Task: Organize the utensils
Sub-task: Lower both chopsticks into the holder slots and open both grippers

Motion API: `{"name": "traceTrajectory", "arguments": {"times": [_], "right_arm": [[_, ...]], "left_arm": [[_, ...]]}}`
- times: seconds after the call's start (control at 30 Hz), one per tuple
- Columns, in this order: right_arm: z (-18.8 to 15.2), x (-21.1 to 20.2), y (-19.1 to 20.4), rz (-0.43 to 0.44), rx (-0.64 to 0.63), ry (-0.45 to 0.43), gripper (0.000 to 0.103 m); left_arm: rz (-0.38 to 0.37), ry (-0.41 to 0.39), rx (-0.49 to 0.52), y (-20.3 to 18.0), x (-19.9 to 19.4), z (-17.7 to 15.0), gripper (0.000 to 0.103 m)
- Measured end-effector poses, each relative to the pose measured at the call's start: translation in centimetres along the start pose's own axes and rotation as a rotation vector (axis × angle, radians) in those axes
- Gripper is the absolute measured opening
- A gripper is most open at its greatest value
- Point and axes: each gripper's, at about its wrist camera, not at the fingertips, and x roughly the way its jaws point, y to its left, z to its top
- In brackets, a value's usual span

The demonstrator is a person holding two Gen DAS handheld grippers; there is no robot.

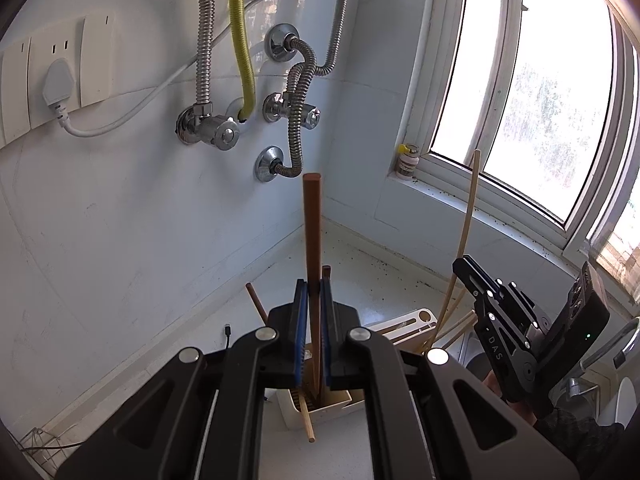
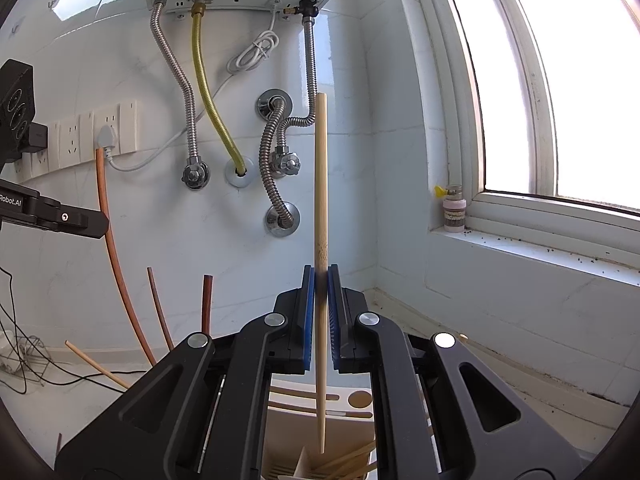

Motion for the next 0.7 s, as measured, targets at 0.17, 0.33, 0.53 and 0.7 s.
{"name": "traceTrajectory", "arguments": {"times": [0.17,0.33,0.53,0.7], "right_arm": [[-0.1,0.1,0.0,0.002,0.003,0.002,0.006],[-0.7,-0.5,0.2,-0.02,-0.009,-0.023,0.063],[-0.3,-1.2,-0.2,-0.037,0.026,-0.071,0.082],[0.3,-1.5,-0.4,-0.035,0.028,-0.083,0.082]], "left_arm": [[0.001,0.006,0.0,0.1,0.3,-0.1,0.006],[0.067,-0.002,0.044,-0.5,0.3,-0.4,0.03],[0.115,-0.054,0.084,-1.3,-0.3,-0.4,0.063],[0.114,-0.065,0.074,-0.9,-0.8,-0.2,0.065]]}}
